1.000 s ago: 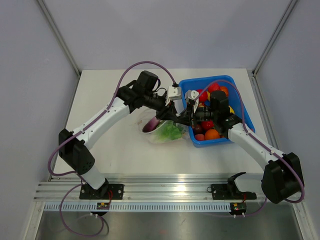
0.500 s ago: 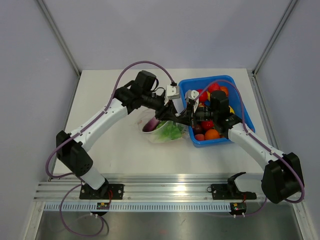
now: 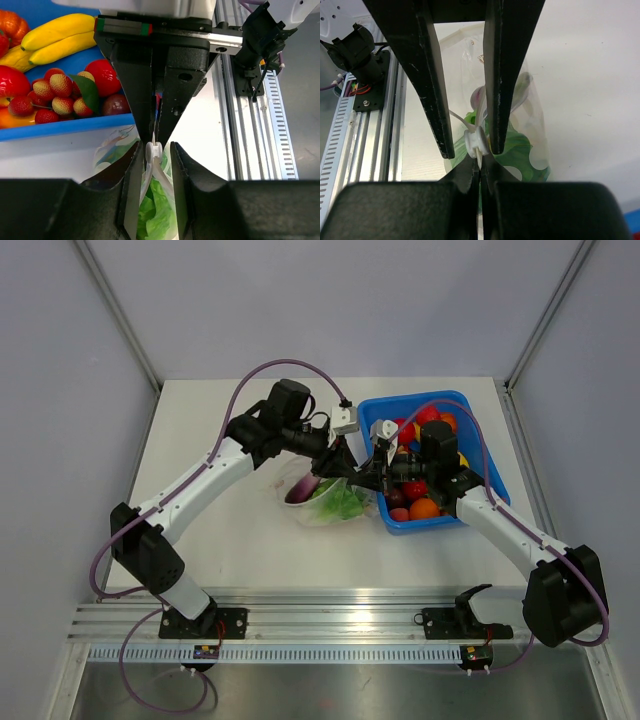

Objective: Place the food in the zip-top bag and seal the zipper
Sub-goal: Zip the zipper food storage bag at the center of the board.

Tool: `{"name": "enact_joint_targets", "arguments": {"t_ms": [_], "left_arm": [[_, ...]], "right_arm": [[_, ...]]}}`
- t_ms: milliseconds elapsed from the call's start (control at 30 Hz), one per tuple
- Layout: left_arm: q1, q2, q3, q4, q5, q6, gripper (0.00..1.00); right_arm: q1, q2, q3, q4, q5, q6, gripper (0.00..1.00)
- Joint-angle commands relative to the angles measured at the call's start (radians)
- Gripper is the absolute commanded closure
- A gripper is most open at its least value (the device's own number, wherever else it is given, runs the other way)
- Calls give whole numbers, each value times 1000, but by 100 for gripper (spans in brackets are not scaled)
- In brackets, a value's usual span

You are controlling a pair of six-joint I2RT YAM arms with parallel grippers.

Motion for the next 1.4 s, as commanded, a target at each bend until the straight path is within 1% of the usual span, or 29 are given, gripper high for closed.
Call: {"name": "enact_joint_targets", "arguments": {"t_ms": [0, 133, 167, 267, 333, 400, 433, 600, 633, 667, 700, 733, 767, 800, 833, 967, 1033, 1067, 1133, 1167, 1200, 1233, 1367], "left_arm": [[3, -17, 0, 21, 47, 0, 70], [3, -8, 16, -13, 40, 7, 71], [3, -4, 17, -25, 35, 12, 69], [3, -4, 19, -44, 23, 20, 68], [3, -6, 14, -42, 29, 20, 71], [3, -11, 10, -27, 31, 13, 79], [3, -12, 10, -24, 35, 12, 81], [3, -4, 11, 7, 38, -29, 80], [3, -1, 13, 5, 43, -29, 91], [3, 0, 14, 4, 43, -28, 100], [3, 0, 16, -1, 44, -29, 100], [3, 3, 17, -11, 41, -25, 100], [3, 2, 14, -13, 40, -17, 100], [3, 0, 13, -19, 40, -11, 100], [3, -1, 11, -28, 43, -7, 100], [3, -17, -3, -34, 43, 16, 100], [5, -21, -6, -34, 41, 20, 100], [5, -23, -6, -34, 40, 23, 100], [5, -23, -4, -34, 41, 20, 100], [5, -23, -1, -33, 41, 20, 100], [5, -21, -1, -33, 43, 20, 100], [5, -23, -1, -33, 41, 20, 100], [5, -20, -3, -47, 31, 24, 100]], "right_arm": [[3, -25, 46, 42, -6, -7, 100], [4, -28, 47, 44, -3, -4, 100], [4, -27, 47, 44, -5, -5, 100], [4, -25, 49, 44, -2, -4, 100], [4, -24, 49, 47, -3, 1, 100], [4, -24, 49, 53, -5, 4, 100], [6, -24, 49, 53, -5, 7, 100], [6, -24, 50, 50, -9, 9, 100], [4, -25, 50, 48, -9, 9, 100], [6, -25, 52, 48, -9, 9, 100], [4, -28, 52, 50, 0, 10, 100], [4, -28, 52, 51, 5, 13, 92], [4, -31, 50, 50, 14, 15, 88], [4, -36, 50, 48, 20, 13, 86], [4, -39, 50, 45, 23, 12, 80], [6, -57, 47, 36, 41, 0, 77], [3, -64, 47, 34, 47, 0, 77], [1, -65, 49, 34, 48, -2, 77], [6, -68, 50, 33, 44, 0, 83], [6, -67, 53, 33, 44, 1, 94], [4, -64, 55, 33, 44, 1, 98], [4, -64, 56, 33, 44, 3, 100], [6, -79, 35, 51, 64, 9, 100]]}}
